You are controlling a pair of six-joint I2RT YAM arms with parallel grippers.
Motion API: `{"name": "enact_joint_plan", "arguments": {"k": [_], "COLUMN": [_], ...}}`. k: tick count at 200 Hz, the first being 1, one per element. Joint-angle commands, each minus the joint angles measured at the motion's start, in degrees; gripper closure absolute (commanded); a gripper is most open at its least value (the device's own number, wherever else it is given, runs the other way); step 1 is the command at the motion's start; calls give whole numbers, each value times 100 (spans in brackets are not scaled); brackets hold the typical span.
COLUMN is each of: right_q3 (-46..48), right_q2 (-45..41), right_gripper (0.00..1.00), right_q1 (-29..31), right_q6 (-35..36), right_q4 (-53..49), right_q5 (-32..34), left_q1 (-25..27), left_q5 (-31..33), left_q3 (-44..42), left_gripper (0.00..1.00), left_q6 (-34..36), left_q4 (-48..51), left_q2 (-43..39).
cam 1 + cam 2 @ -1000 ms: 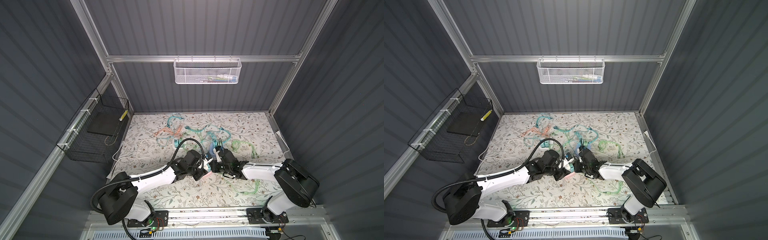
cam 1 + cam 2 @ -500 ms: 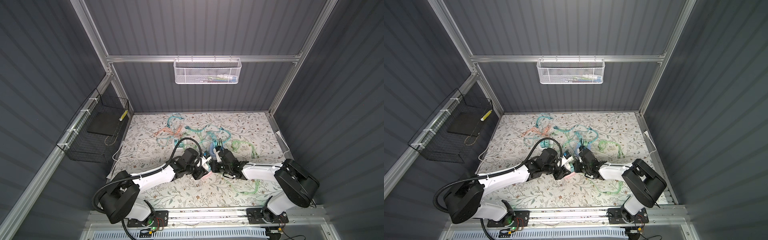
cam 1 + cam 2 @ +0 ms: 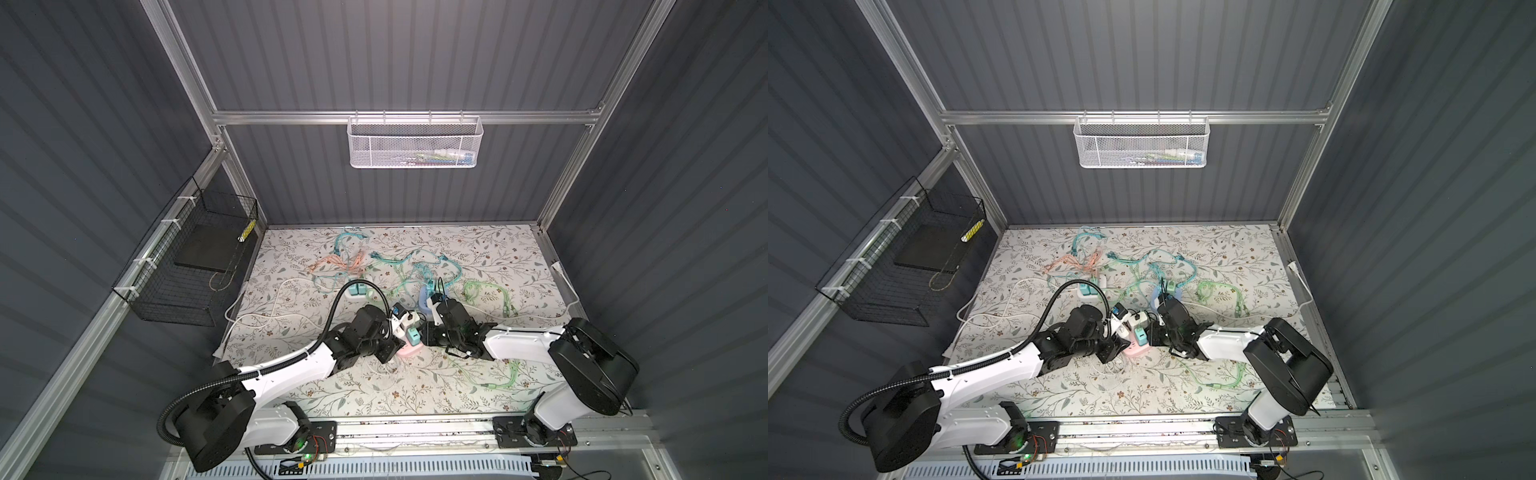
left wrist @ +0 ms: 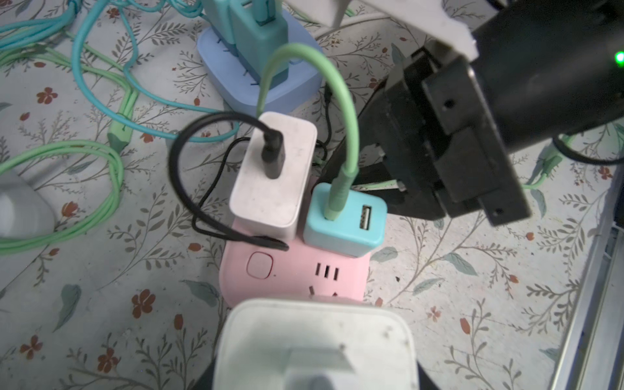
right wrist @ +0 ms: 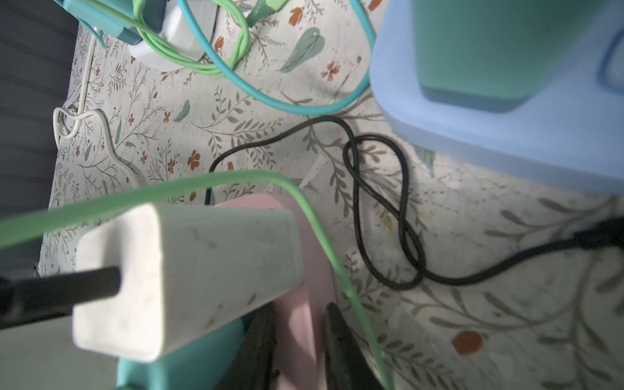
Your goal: Pull the plug off the socket
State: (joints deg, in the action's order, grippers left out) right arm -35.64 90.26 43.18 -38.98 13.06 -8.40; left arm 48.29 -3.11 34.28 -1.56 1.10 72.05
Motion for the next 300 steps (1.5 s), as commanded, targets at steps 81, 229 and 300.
{"name": "enact_joint_plan", "arguments": {"k": [81, 229, 300], "right_q3": [189, 83, 84], "right_q2": [-26, -224, -244], "right_gripper": [70, 64, 63], "right_q1": [85, 85, 85], "right_q6": [16, 119, 136], "right_q4": [-1385, -1481, -1555], "right_q5": [154, 172, 189], "left_q1": [-15, -563, -584], "left_q5": [1102, 1217, 1321], "left_q3": [-831, -478, 182], "left_gripper": [93, 84, 80], "left_q6": [-1138, -2137, -2392], "left_q4": [-633, 25, 949], "left_q2": [-963, -265, 84]}}
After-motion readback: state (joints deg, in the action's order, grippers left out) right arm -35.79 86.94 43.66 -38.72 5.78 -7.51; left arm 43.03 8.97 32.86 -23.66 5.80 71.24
